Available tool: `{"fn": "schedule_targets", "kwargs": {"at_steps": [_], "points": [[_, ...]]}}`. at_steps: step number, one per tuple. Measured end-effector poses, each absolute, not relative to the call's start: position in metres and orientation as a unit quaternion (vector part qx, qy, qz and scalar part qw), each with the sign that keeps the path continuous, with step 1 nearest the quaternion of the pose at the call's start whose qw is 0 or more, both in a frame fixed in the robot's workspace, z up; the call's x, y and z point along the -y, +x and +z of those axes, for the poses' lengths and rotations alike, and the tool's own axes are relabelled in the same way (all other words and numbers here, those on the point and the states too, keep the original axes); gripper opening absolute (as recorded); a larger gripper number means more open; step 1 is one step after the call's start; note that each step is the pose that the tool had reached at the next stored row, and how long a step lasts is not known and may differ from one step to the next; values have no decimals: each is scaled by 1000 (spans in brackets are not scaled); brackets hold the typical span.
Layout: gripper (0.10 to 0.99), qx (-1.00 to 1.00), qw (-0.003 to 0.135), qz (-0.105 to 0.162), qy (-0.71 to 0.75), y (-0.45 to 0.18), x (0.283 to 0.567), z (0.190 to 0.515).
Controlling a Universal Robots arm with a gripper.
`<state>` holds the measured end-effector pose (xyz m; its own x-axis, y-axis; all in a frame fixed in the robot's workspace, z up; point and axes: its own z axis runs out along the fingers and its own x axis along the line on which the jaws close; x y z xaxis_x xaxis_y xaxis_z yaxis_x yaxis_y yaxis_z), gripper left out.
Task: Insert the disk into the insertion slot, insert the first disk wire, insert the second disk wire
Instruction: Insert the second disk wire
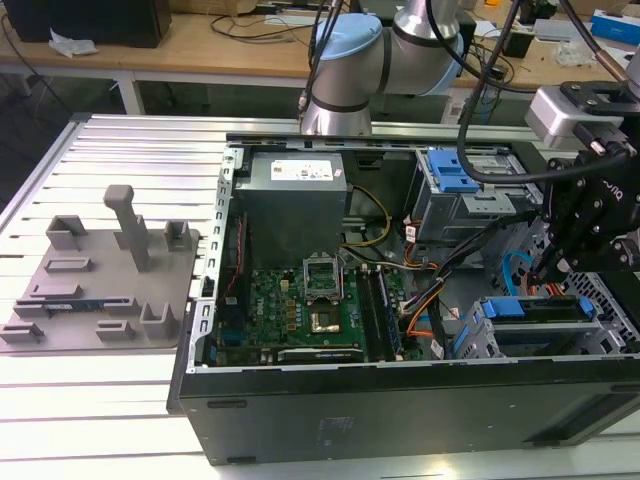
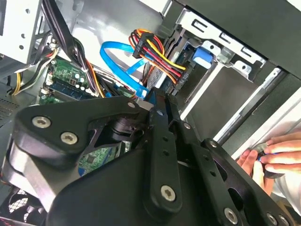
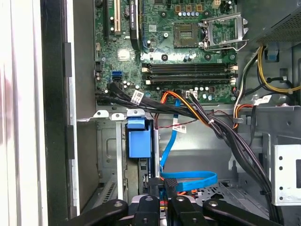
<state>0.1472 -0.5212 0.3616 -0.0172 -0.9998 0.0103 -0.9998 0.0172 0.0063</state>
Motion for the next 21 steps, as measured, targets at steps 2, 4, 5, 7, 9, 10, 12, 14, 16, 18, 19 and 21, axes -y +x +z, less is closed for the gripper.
{"fn": "schedule_targets", "kwargs": {"at_steps": [2, 4, 5, 7, 9, 10, 12, 14, 16, 18, 19, 21], "points": [[161, 713, 0, -4, 701, 147, 525, 361], [161, 713, -2, -6, 701, 147, 528, 360], [161, 713, -2, -6, 701, 147, 528, 360], [161, 713, -2, -6, 701, 147, 528, 360], [161, 713, -2, -6, 701, 147, 529, 360], [161, 713, -2, -6, 701, 147, 529, 360], [161, 713, -2, -6, 701, 146, 533, 358], [161, 713, -2, -6, 701, 146, 535, 357], [161, 713, -2, -6, 701, 146, 536, 356], [161, 713, -2, -6, 701, 147, 536, 355], [161, 713, -2, -6, 701, 147, 536, 354], [161, 713, -2, -6, 701, 147, 536, 353]]}}
